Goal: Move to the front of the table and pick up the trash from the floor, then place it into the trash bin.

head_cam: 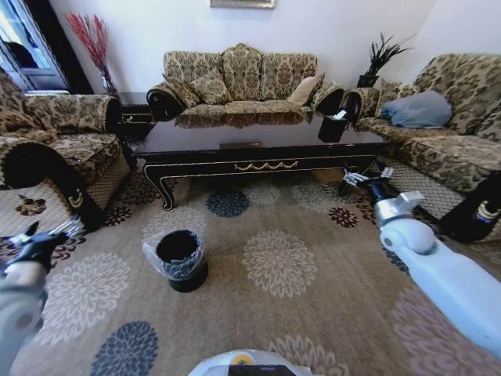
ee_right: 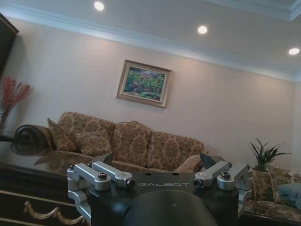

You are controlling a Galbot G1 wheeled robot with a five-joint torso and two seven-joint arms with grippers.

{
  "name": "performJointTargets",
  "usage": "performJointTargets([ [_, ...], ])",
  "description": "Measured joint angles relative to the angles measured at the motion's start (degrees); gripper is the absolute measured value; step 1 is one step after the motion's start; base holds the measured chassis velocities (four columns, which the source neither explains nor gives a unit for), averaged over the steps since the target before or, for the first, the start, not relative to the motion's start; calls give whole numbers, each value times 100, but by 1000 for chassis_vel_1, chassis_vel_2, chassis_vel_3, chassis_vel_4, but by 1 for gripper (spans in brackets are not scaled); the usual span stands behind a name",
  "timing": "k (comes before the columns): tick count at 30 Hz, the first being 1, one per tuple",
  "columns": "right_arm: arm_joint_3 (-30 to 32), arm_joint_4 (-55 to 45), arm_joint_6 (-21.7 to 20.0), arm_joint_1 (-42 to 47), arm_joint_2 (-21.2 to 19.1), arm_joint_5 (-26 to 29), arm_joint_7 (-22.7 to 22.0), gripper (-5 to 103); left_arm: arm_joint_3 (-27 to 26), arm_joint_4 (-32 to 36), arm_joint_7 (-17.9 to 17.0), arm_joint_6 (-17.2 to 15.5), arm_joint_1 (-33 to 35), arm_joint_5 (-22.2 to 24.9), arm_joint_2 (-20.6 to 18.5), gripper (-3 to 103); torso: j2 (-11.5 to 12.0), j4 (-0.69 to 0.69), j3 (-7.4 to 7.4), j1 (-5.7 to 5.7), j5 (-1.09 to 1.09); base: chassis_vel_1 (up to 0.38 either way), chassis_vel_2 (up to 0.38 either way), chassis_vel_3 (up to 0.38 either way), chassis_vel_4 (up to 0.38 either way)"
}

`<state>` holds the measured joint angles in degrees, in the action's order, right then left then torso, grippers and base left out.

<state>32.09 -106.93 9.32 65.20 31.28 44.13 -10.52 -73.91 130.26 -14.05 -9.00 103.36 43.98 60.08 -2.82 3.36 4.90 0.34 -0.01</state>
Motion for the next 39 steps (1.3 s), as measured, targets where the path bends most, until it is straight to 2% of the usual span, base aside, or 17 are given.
performJointTargets([
  [4,554,-650,6,1268,228,-104,53,100,-67,181,339,516,56,28,412,100,0,3,0,1,2,0,0,0,0],
  [7,668,-861,3,1632,385,-199,0,100,-65,242,526,619,38,51,558,100,0,5,1,1,1,0,0,0,0],
  [8,712,-980,133,1916,562,-367,-32,100,-40,293,750,685,37,39,721,100,0,3,0,1,0,0,0,0,0],
  [9,712,-980,133,1916,562,-367,-32,100,-40,293,750,685,37,39,721,100,0,3,0,1,0,0,0,0,0],
  [13,767,-1040,507,2399,987,-856,171,100,29,281,1182,952,87,-253,1037,100,0,3,1,1,0,0,0,0,0],
  [18,817,-1092,581,2553,1191,-1002,248,100,50,208,1190,1005,108,-298,1095,100,1,3,1,1,1,0,0,0,0],
  [23,1134,-1175,668,2750,1378,-996,496,100,36,94,1108,1038,60,-384,1201,100,1,2,1,2,0,0,0,0,0],
  [32,1352,-1211,769,2964,1438,-1007,788,100,208,-33,1111,1085,13,-617,1277,100,1,2,2,2,0,12,-14,-9,15],
  [39,1387,-1184,804,3067,1465,-1059,820,100,332,-52,1089,1066,-64,-720,1297,100,2,2,2,2,1,125,-122,-130,127],
])
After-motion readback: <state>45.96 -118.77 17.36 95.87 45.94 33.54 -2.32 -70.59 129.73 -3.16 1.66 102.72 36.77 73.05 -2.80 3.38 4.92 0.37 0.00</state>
